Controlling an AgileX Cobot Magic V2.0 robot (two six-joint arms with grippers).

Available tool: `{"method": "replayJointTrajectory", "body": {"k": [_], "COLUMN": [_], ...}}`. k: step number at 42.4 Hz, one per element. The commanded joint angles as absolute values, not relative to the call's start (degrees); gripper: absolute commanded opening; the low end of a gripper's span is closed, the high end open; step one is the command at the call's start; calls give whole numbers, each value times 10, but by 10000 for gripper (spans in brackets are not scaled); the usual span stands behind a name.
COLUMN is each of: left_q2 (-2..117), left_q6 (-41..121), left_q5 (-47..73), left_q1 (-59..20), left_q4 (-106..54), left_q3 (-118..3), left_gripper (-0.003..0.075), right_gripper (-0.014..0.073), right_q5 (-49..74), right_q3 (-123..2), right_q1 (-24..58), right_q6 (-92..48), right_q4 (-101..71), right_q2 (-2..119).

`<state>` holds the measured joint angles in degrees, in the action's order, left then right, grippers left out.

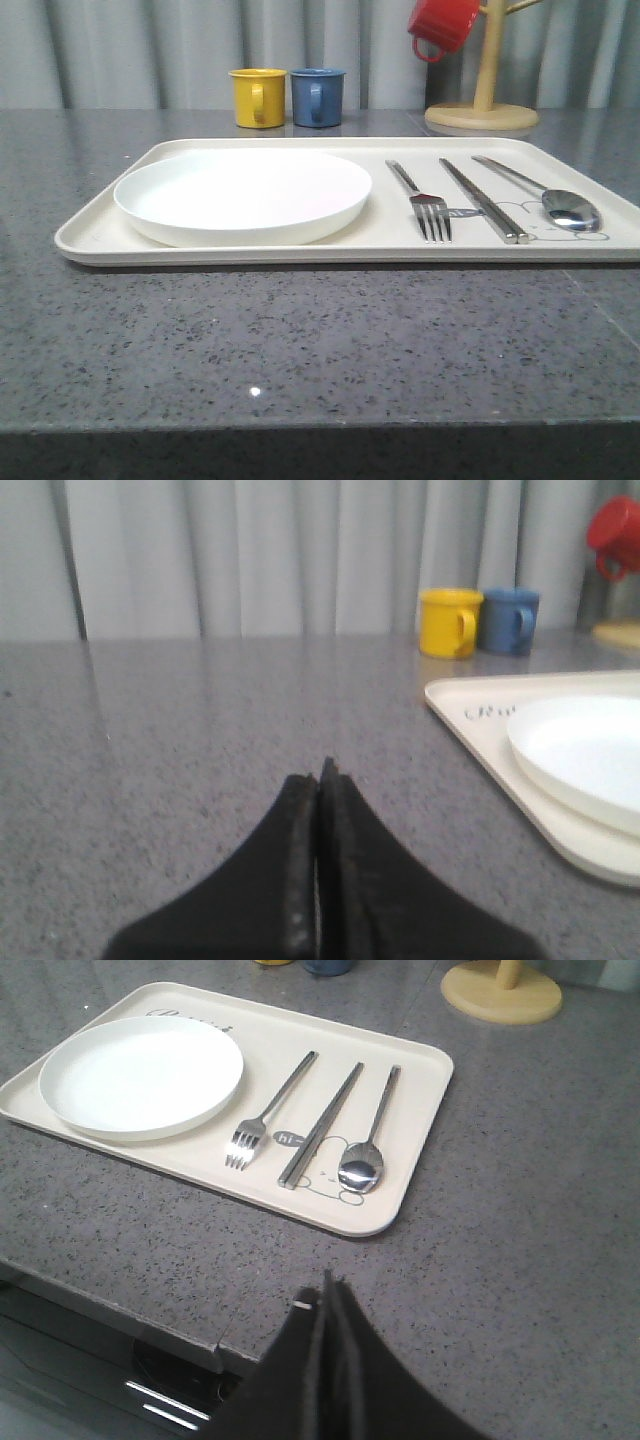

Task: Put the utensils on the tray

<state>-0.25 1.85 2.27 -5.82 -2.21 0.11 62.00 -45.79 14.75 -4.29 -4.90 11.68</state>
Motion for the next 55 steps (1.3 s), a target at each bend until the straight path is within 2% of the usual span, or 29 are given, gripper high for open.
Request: {"method": "replayJointTrajectory", "body": {"k": [1, 55], "left_q2": [-13, -15], "left_q6": [12, 12], "left_q5": [-35, -28], "left_q1": [-49, -33], "left_q4": [-3, 0], "left_q3": [9, 9], "left_gripper": [-20, -20], "right_gripper": [-113, -113], "right_q5": [576, 561], "right_q3": [-469, -458], "right_q1": [148, 148], "right_q6": [-41, -41], "right_q4": [-52, -46], "right_q2": [126, 114]}}
